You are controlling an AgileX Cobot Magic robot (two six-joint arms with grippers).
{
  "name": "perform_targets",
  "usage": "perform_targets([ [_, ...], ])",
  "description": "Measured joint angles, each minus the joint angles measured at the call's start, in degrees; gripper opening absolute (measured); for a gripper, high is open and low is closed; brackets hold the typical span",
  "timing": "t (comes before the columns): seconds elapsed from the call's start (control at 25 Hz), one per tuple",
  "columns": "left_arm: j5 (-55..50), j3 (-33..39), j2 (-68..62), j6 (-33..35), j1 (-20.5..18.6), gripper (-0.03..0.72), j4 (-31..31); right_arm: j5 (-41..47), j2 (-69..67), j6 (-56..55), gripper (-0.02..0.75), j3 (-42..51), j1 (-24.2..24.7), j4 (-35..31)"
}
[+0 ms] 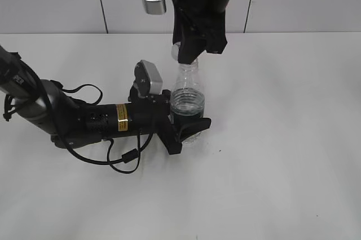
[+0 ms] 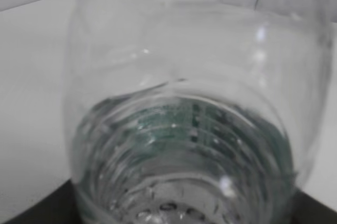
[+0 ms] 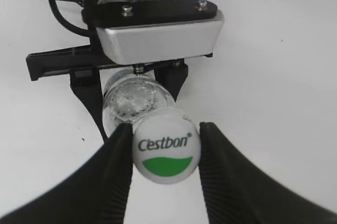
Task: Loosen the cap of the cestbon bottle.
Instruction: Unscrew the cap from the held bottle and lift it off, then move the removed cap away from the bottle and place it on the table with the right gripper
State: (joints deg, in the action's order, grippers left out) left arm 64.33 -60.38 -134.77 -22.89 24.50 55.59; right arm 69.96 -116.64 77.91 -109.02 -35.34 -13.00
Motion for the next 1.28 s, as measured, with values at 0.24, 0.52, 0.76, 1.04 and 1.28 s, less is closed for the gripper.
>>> perform_targets([
  [0.24, 0.0, 0.0, 0.0, 0.0, 0.0, 0.406, 0.0, 0.0, 0.8, -10.8, 0.295, -0.3, 1.0, 1.9],
  [0.52, 0.0, 0.0, 0.0, 0.0, 0.0, 0.406, 0.0, 0.0, 0.8, -31.2, 0.295, -0.3, 9.3, 2.0],
  [0.76, 0.0, 0.0, 0.0, 0.0, 0.0, 0.406, 0.0, -1.5, 0.8, -50.2, 0.295, -0.3, 19.2, 2.4],
  [1.04, 0.0, 0.0, 0.0, 0.0, 0.0, 0.406, 0.0, -5.2, 0.8, -61.0, 0.295, 4.1, 28.2, 2.5],
  [1.28, 0.0, 0.0, 0.0, 0.0, 0.0, 0.406, 0.0, -13.5, -0.1, -63.7, 0.295, 14.9, 33.8, 2.5],
])
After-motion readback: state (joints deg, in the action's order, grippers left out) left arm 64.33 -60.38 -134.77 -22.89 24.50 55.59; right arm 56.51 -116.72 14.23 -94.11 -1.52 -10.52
